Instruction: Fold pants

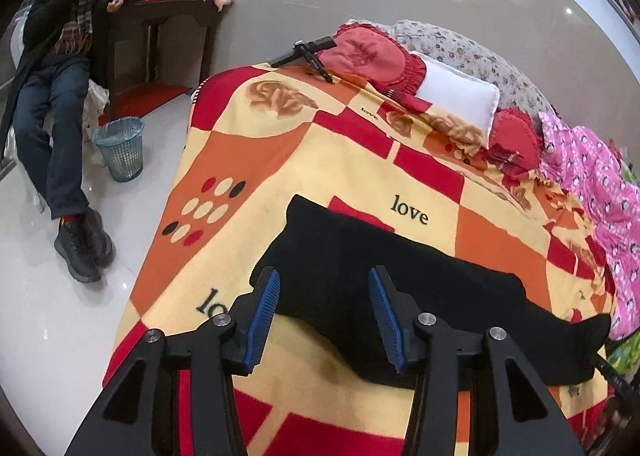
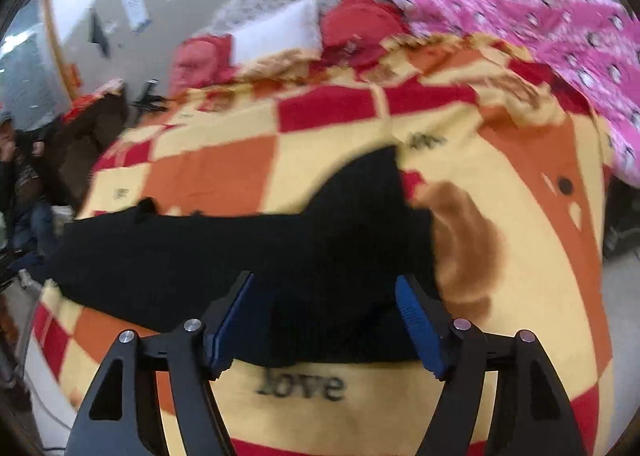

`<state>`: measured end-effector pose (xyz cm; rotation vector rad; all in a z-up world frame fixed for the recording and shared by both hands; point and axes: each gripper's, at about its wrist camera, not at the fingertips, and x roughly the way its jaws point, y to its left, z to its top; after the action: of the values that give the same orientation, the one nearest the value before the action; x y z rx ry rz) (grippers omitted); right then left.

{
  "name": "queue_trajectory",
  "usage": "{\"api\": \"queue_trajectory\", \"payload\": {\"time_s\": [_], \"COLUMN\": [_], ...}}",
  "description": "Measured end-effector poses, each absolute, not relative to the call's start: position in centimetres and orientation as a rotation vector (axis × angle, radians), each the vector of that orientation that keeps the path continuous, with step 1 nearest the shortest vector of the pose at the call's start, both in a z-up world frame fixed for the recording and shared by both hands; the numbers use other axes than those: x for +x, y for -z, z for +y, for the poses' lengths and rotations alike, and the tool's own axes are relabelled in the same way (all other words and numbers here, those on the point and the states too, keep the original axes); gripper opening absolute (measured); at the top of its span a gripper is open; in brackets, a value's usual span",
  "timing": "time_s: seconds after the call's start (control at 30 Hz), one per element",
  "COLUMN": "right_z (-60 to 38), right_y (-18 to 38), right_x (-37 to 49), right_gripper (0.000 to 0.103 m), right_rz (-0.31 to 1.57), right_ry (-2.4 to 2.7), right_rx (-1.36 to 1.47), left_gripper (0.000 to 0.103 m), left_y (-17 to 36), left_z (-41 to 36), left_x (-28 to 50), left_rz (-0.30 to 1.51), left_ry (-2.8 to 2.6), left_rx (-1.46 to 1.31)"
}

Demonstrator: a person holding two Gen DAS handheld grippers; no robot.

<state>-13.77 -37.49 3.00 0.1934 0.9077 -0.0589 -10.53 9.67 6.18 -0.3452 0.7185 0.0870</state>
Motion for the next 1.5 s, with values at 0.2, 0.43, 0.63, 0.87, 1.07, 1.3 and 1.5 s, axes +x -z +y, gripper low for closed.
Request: {"api": "queue_trajectory", "payload": {"time_s": [0.2,0.43,0.63,0.87,1.07,1.3,1.5], "right_z": [-39.7,-39.1,-37.5,-37.9,-35.9,-25.8,-15.4], "right_y": [-4.0,-2.8,-5.3,-1.9,-5.9,-6.0,-3.6], "right_x": [-14.5,-10.7,-12.4,-10.3,-11.5,-9.1,-7.0], "right_gripper": [0.075,0.015,0.019,0.051,0.068,0.07,0.067], "right_rz": [0.852,0.896,0.88,0.989,0.884,0.851,0.895], "right_ry": [0.094,-0.012,0.04,0.269,0.224,-0.211,-0.425], "right_rx": [0.237,0.222,0.083,-0.043,-0.02,0.065,-0.026], "left_gripper": [0.047,0.047,0.05,0.05,0.05,0.05,0.05], "left_y": [-5.5,-6.1,-6.2,-4.1,-5.3,-3.8,-1.9], "left_z": [9.7,9.1,8.7,8.7,9.0,6.3,5.3], "left_x": [-9.6,-8.8,-9.0,-7.8,-7.5,-6.0,-4.0], "left_rz": [0.756,0.766,0.729,0.794,0.75,0.782,0.796], "left_ry": [-0.08,-0.06,-0.07,-0.084,-0.091,-0.044,-0.074], "left_rx": [-0.349,-0.335,-0.318,-0.321,-0.326,-0.255,-0.165]}}
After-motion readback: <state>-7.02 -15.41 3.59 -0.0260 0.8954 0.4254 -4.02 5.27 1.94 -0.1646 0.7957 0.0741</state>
